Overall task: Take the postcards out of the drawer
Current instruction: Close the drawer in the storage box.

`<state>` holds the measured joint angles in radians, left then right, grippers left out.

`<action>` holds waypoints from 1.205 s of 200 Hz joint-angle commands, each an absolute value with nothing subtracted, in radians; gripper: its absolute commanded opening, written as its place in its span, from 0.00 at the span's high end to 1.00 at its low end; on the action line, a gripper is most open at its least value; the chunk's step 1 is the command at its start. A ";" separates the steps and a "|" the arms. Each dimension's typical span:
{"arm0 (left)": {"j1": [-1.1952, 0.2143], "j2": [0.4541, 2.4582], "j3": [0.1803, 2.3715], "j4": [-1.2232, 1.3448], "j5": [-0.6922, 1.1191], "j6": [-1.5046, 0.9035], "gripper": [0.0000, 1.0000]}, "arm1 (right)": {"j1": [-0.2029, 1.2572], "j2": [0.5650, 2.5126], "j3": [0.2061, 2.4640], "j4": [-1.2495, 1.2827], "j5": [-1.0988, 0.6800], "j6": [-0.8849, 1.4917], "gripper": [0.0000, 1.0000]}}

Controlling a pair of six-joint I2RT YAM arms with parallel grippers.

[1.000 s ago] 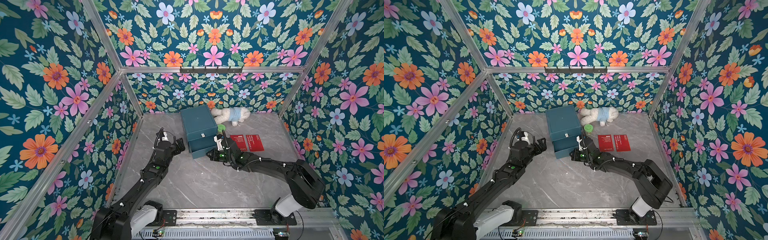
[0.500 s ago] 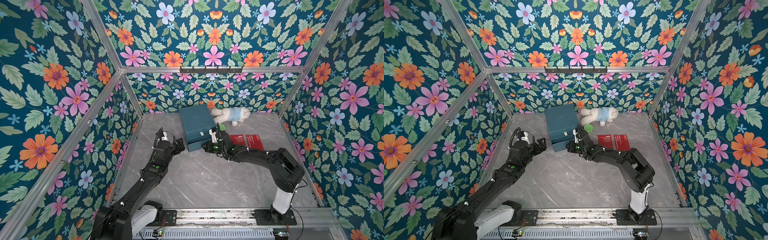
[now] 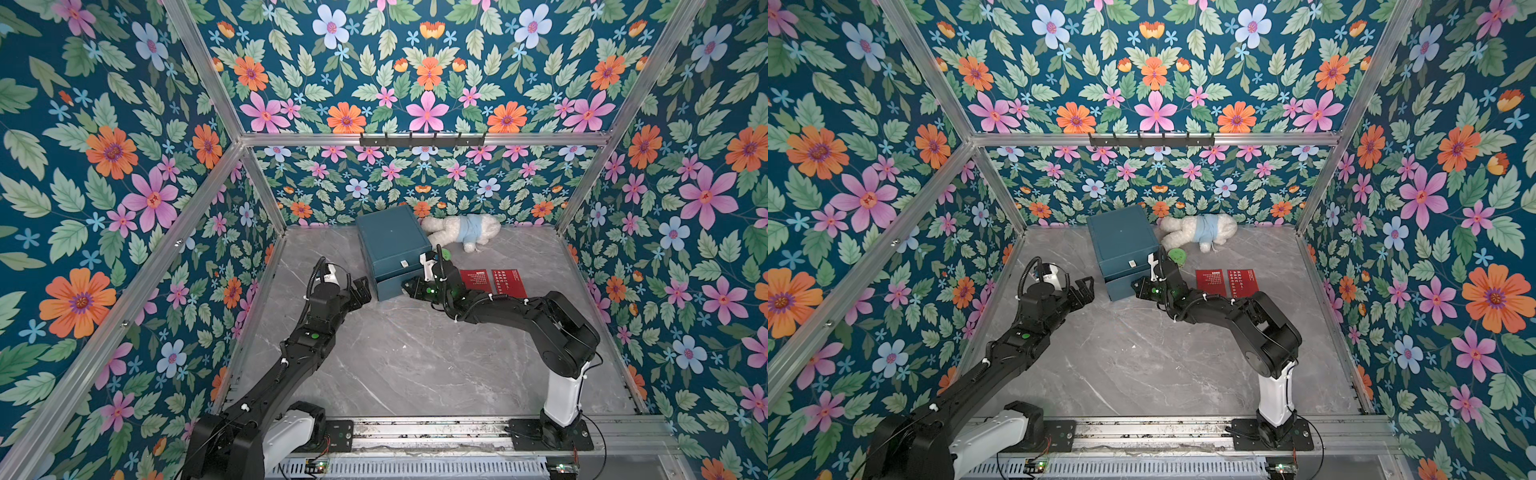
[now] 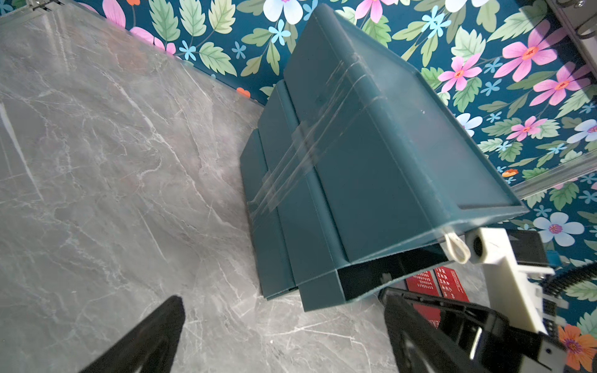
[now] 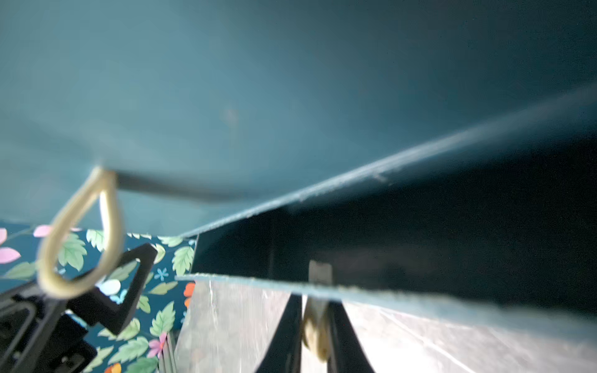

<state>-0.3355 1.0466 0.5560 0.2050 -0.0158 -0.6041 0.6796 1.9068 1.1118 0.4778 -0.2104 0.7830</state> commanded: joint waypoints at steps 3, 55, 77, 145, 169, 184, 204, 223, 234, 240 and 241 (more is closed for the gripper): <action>-0.336 1.049 0.555 0.244 0.006 -0.616 0.00 | 0.680 1.916 1.093 0.669 -0.123 0.815 0.83; -0.335 1.055 0.551 0.257 0.017 -0.625 0.00 | 0.679 1.970 1.084 0.843 -0.083 0.845 0.83; -0.335 1.054 0.551 0.256 0.021 -0.625 0.00 | 0.679 1.977 1.080 0.866 -0.081 0.852 0.78; -0.336 1.057 0.542 0.266 0.014 -0.632 0.00 | 0.683 1.872 0.917 0.886 -0.113 0.851 0.66; -0.335 1.068 0.538 0.279 0.023 -0.637 0.01 | 0.690 1.851 0.852 0.890 -0.124 0.853 0.65; -0.336 1.077 0.538 0.285 0.029 -0.641 0.00 | 0.691 1.860 0.829 0.889 -0.127 0.857 0.65; -0.335 1.086 0.540 0.289 0.037 -0.641 0.00 | 0.691 1.891 0.821 0.913 -0.130 0.866 0.65; -0.334 1.093 0.540 0.291 0.038 -0.638 0.00 | 0.691 1.930 0.841 0.926 -0.132 0.862 0.65; -0.335 1.097 0.540 0.291 0.039 -0.635 0.00 | 0.691 1.954 0.862 0.932 -0.133 0.861 0.64; -0.335 1.098 0.540 0.290 0.039 -0.634 0.00 | 0.691 1.969 0.871 0.937 -0.135 0.860 0.64; -0.336 1.098 0.540 0.290 0.039 -0.635 0.00 | 0.691 1.971 0.874 0.937 -0.135 0.860 0.64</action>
<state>-0.3355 1.0939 0.5381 0.2546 0.0299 -0.6308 0.6907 1.9316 0.8425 0.8661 -0.1284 0.8471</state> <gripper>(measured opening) 0.996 0.355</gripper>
